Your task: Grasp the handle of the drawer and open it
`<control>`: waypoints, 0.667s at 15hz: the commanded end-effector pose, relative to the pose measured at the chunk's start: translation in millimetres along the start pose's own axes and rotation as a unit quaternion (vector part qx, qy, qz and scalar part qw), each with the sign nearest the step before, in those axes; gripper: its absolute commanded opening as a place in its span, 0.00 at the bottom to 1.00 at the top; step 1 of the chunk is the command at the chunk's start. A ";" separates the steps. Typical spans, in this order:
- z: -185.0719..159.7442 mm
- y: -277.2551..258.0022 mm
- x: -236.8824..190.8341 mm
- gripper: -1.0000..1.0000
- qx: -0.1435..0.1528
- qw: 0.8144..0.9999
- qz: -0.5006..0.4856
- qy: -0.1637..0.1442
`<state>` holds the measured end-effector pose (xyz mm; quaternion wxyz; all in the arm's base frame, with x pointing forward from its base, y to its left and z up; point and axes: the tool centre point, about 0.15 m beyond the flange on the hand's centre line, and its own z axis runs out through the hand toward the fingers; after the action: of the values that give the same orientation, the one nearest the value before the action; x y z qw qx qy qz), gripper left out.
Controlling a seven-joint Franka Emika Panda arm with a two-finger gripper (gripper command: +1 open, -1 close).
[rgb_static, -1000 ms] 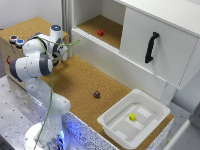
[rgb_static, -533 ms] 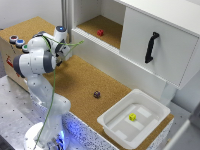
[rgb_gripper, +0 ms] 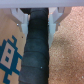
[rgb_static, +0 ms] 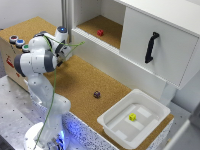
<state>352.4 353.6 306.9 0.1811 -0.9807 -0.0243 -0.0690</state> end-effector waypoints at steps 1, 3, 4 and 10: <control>9.6 21.8 3.6 0.00 0.062 0.998 0.008 0.006; 9.1 36.2 3.1 0.00 0.068 0.998 0.007 0.003; 9.9 41.7 2.9 0.00 0.067 0.998 0.005 -0.003; 12.1 82.0 -4.8 0.00 0.075 0.997 0.011 -0.009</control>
<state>353.9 335.5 306.1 0.1825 -0.9811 -0.0122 -0.0636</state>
